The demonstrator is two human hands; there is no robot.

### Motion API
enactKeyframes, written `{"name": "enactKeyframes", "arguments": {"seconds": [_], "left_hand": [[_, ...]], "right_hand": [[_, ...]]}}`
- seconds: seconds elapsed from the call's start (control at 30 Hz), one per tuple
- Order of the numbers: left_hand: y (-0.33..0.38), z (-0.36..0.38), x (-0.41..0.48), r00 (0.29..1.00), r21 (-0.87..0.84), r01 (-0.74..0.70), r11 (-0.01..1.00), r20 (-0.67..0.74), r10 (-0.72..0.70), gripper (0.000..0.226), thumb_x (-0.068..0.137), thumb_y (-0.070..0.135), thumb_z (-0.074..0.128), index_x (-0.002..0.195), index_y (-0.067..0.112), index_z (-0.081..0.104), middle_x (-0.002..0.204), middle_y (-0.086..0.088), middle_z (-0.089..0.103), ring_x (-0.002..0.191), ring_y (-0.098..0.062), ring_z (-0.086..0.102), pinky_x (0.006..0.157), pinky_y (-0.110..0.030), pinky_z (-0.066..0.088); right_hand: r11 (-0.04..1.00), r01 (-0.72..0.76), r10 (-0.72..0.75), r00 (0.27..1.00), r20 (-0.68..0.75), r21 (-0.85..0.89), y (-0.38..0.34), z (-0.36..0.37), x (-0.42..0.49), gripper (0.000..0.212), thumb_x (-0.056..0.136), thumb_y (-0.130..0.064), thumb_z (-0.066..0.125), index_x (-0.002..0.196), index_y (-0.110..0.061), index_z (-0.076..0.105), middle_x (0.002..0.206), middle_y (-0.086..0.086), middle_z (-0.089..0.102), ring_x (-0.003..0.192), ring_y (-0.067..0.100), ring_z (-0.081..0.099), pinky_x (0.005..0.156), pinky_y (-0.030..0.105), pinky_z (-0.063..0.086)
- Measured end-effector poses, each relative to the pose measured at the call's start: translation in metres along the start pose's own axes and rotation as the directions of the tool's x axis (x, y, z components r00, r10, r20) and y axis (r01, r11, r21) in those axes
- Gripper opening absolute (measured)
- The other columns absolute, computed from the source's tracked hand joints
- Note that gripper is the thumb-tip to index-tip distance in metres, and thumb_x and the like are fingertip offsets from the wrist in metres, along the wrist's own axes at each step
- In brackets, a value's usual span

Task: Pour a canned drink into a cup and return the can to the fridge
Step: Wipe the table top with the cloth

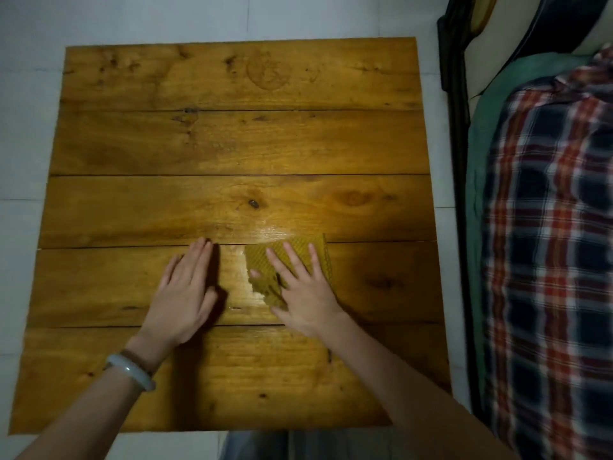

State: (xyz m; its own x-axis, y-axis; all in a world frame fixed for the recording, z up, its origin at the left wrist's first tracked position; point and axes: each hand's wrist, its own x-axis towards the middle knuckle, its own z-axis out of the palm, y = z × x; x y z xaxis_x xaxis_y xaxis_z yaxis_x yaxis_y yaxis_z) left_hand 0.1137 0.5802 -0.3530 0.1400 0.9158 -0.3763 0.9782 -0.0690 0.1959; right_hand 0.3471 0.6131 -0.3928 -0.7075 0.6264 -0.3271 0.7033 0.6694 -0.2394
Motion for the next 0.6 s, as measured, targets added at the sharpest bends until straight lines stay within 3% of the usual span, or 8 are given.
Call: {"name": "enactKeyframes", "arguments": {"seconds": [0.07,0.13,0.2,0.3,0.37,0.47,0.6], "left_hand": [[0.000,0.001,-0.008,0.999,0.019,-0.021,1.000,0.029,0.020,0.072,0.089,0.042,0.022,0.149,0.003,0.013,0.156,-0.012,0.012,0.144,-0.023,0.014,0.117,-0.044,0.009],[0.003,0.004,-0.012,0.997,0.040,-0.052,0.998,0.065,0.049,0.074,0.090,0.048,0.015,0.148,0.002,0.011,0.155,-0.010,0.007,0.145,-0.023,0.009,0.117,-0.044,0.006],[0.005,0.008,-0.013,0.997,0.045,-0.037,0.998,0.075,0.034,0.074,0.089,0.049,0.012,0.147,0.004,0.006,0.155,-0.010,0.003,0.145,-0.023,0.004,0.118,-0.043,0.004],[0.007,0.010,-0.012,0.998,0.031,-0.022,0.999,0.062,0.020,0.073,0.086,0.043,0.015,0.147,0.004,0.006,0.155,-0.010,0.003,0.145,-0.022,0.003,0.118,-0.042,0.001],[0.004,0.009,-0.012,0.998,0.014,-0.039,0.999,0.055,0.038,0.073,0.085,0.043,0.015,0.147,0.005,0.007,0.155,-0.009,0.003,0.145,-0.021,0.002,0.118,-0.041,-0.001],[-0.004,0.005,-0.012,0.996,0.063,-0.065,0.996,0.062,0.061,0.073,0.085,0.043,0.014,0.148,0.007,0.009,0.155,-0.007,0.004,0.145,-0.020,0.006,0.117,-0.039,-0.005],[-0.012,-0.007,-0.014,1.000,0.073,-0.006,0.997,0.026,0.004,0.072,0.085,0.039,0.017,0.148,0.005,0.021,0.155,-0.011,0.018,0.144,-0.023,0.019,0.117,-0.042,0.001]], "right_hand": [[0.998,0.048,-0.050,0.998,-0.033,-0.046,0.013,0.013,-0.041,0.067,0.084,-0.060,0.026,0.147,-0.040,0.013,0.157,0.004,0.012,0.143,0.035,0.006,0.107,0.068,0.001],[0.998,-0.022,0.019,0.999,-0.049,-0.057,0.042,0.015,-0.068,0.076,0.075,-0.057,0.043,0.146,-0.040,0.021,0.155,0.003,0.017,0.141,0.033,0.010,0.106,0.068,0.012],[0.985,-0.167,0.164,0.984,-0.069,-0.036,0.072,0.009,-0.063,0.079,0.076,-0.056,0.044,0.147,-0.038,0.013,0.156,0.003,0.009,0.142,0.035,0.004,0.108,0.068,0.010],[0.925,-0.379,0.380,0.917,-0.122,0.033,0.083,-0.014,0.000,0.065,0.088,-0.058,0.016,0.146,-0.037,-0.001,0.158,0.009,0.002,0.144,0.039,-0.001,0.109,0.065,-0.005],[0.906,-0.414,0.422,0.899,-0.118,0.086,0.061,-0.022,0.040,0.062,0.092,-0.058,0.019,0.146,-0.038,-0.005,0.158,0.010,-0.004,0.143,0.040,-0.005,0.105,0.063,-0.015],[0.981,-0.196,0.196,0.978,-0.077,0.005,-0.001,-0.009,0.047,0.066,0.091,-0.063,0.017,0.146,-0.039,-0.010,0.155,0.006,-0.015,0.143,0.038,-0.010,0.103,0.063,-0.022],[0.989,0.144,-0.144,0.990,0.012,-0.042,-0.033,0.020,-0.024,0.069,0.085,-0.063,0.022,0.148,-0.035,0.015,0.157,0.004,0.013,0.143,0.034,0.010,0.108,0.068,0.004]]}}
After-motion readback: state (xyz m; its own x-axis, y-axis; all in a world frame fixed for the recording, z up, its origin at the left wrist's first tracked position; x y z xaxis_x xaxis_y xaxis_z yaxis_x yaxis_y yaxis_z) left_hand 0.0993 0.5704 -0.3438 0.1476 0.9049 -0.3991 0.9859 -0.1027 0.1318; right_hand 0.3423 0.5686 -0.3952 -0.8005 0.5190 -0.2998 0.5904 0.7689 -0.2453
